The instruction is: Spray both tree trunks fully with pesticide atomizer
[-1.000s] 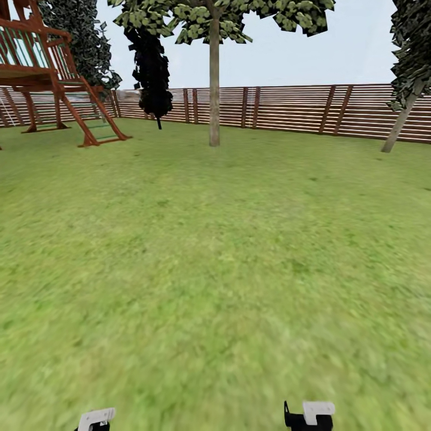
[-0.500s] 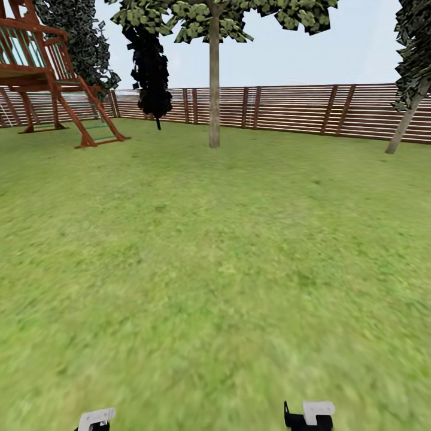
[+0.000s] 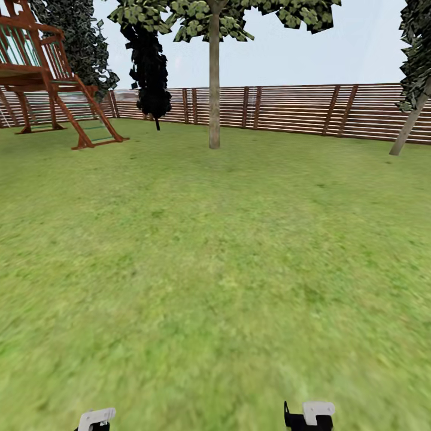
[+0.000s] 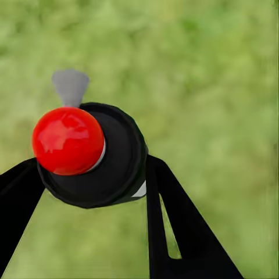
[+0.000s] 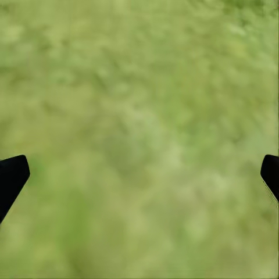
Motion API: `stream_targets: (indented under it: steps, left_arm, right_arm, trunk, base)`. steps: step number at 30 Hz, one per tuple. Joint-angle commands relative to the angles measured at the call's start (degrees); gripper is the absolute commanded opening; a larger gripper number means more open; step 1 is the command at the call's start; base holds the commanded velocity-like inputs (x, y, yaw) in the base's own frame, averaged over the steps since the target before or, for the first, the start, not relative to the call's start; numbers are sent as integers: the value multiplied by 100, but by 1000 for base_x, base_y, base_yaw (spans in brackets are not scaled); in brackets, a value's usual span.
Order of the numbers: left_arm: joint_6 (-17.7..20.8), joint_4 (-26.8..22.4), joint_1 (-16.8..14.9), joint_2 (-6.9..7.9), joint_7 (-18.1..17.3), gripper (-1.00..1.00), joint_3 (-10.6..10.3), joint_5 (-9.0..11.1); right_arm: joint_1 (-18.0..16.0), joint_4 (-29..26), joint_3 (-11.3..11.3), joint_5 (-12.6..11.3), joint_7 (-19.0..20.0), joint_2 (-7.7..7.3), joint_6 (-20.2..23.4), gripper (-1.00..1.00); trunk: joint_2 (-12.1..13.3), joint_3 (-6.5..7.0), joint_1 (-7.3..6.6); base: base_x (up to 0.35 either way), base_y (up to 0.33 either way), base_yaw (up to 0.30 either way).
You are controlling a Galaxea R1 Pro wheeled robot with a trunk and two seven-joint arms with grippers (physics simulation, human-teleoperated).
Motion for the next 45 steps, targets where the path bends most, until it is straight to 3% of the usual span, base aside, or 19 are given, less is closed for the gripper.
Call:
stream_targets:
  steps: [1, 45]
  left_arm:
    - [-19, 6, -4, 0, -19, -100, 36, -14]
    - [-19, 6, -4, 0, -19, -100, 36, -14]
  right_arm:
    - [-3, 1, 51, -52, -10, 0, -14, 100]
    - [0, 1, 54, -50, -9, 0, -16, 100]
  trunk:
    - [-2, -5, 3]
    - [-2, -5, 3]
  base:
    - [339, 0, 0]
    - [339, 0, 0]
